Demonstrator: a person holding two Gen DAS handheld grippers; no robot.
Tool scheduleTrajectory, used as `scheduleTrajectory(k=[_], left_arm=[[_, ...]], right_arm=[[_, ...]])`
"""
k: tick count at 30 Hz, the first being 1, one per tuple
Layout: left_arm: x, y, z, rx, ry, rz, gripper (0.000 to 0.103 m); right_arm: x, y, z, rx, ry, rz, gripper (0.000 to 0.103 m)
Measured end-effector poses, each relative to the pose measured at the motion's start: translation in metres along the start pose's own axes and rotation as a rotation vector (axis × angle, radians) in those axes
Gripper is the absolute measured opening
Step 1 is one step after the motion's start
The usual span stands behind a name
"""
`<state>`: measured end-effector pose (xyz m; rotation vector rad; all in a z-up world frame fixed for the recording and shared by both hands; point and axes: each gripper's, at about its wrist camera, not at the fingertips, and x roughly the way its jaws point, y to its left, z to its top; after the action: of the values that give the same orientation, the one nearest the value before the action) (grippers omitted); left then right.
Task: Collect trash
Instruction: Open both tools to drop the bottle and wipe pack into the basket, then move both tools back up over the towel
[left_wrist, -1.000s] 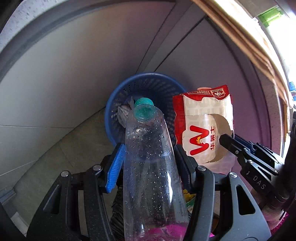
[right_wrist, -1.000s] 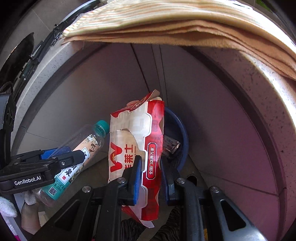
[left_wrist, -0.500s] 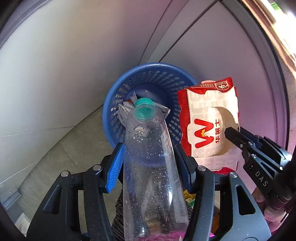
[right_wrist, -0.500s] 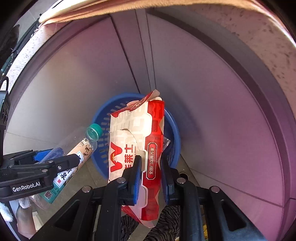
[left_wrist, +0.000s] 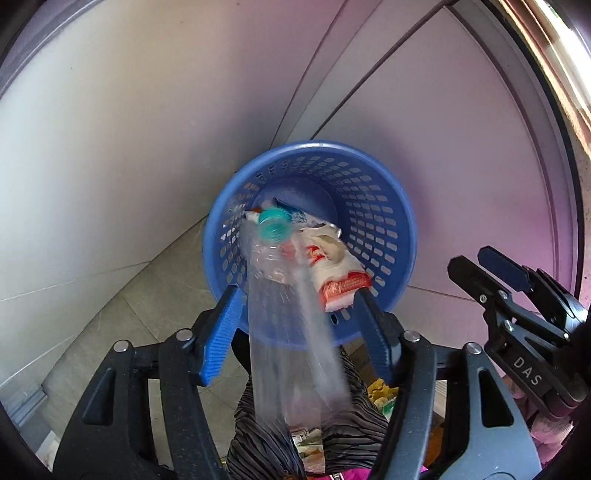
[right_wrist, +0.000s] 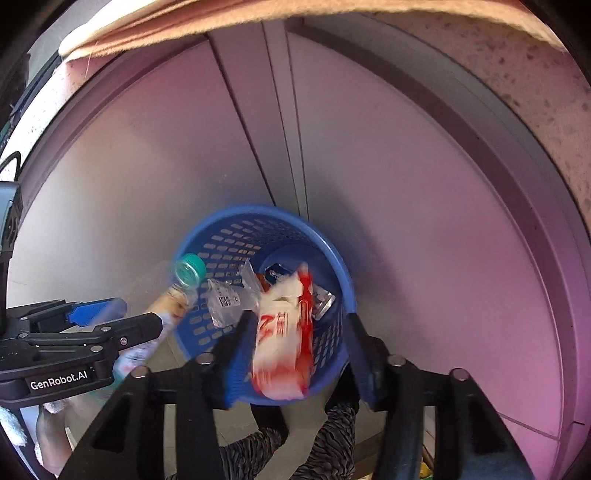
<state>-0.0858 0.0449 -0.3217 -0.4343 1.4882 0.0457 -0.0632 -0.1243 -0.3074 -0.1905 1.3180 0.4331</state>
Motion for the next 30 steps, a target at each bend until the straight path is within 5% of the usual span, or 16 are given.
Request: scheduleTrajectory(k=[17, 30], left_arm=[[-0.031, -0.008, 0.006, 0.01, -0.055, 0.023, 0.065], [-0.104, -0.016, 0.008, 0.031, -0.19, -0.013, 0.064]], right_arm=[[-0.027, -0.017, 0.031, -0.019, -0.032, 0.051, 0.052], [-0.098, -0.02, 0.033, -0.023, -0.129, 0.167, 0.056]])
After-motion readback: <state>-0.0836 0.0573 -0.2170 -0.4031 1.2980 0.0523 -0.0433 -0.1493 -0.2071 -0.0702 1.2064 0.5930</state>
